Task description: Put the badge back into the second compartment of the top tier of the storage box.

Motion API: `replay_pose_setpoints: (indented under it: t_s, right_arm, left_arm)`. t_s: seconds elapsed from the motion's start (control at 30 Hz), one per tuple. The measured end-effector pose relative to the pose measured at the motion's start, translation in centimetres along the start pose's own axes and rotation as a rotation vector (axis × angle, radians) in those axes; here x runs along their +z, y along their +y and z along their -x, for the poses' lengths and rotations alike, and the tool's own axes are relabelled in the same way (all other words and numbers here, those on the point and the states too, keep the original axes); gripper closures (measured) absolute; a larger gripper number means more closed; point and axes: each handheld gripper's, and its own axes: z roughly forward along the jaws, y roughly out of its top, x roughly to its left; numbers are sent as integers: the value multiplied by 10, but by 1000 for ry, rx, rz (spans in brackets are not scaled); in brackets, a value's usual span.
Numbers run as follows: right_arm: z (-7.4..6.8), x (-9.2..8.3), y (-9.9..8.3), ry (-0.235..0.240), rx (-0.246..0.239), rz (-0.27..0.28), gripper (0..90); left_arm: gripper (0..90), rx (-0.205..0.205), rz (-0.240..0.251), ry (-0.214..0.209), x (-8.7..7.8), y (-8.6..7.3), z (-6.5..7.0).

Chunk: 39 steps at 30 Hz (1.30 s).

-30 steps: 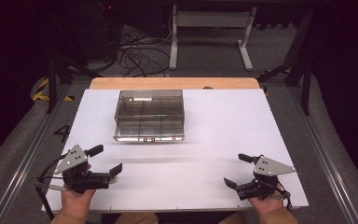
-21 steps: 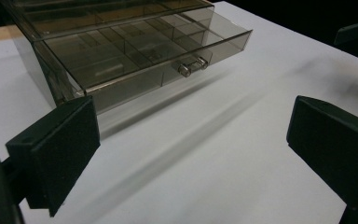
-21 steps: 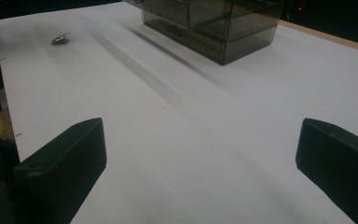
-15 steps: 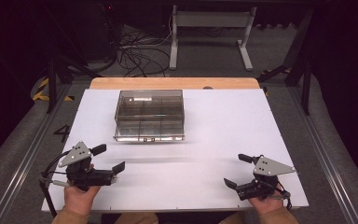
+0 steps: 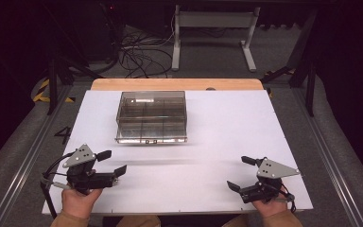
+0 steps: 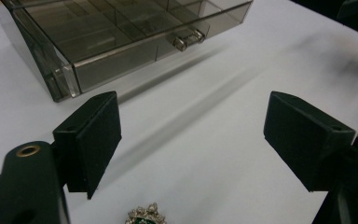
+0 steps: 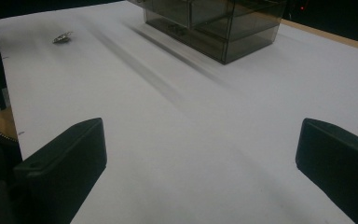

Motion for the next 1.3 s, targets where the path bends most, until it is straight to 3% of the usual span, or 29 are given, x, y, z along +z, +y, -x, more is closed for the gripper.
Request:
replay_pose_setpoints:
  t_s: [0.23,0.57,0.73,1.3]
  right_arm:
    - [0,1,0,2,-1,-3,23]
    - [-1,1,0,7,-4,-7,25]
    - [-1,1,0,10,-3,-9,26]
    - [1,4,-1,20,-1,-23,28]
  left_arm:
    - [215,-2,-87,31,8,-1,1]
    - [254,-33,-166,89,17,-5,2]
    - [261,-12,-219,116,21,-8,2]
    - [306,55,-337,104,26,-12,-5]
